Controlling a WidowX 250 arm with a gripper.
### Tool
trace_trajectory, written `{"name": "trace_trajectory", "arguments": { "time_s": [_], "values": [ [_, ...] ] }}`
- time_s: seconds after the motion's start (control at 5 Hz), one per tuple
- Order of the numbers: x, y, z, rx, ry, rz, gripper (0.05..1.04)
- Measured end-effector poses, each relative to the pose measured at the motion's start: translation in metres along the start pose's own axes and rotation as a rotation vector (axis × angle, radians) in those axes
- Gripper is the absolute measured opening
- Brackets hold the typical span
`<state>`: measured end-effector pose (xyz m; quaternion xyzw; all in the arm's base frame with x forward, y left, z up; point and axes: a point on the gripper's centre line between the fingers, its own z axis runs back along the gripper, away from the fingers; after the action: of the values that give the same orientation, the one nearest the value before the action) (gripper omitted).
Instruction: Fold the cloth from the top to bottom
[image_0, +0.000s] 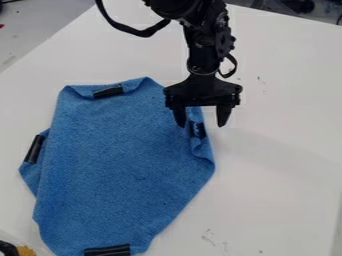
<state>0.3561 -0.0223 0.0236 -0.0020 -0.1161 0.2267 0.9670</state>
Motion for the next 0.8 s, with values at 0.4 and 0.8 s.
{"name": "trace_trajectory", "arguments": {
  "time_s": [0.4,0.8],
  "values": [
    [0.004,0.014,0.001,0.064,0.037,-0.032,0.999],
    [0.034,0.054,0.038,0.058,-0.076,-0.018,0.999]
  ]
}}
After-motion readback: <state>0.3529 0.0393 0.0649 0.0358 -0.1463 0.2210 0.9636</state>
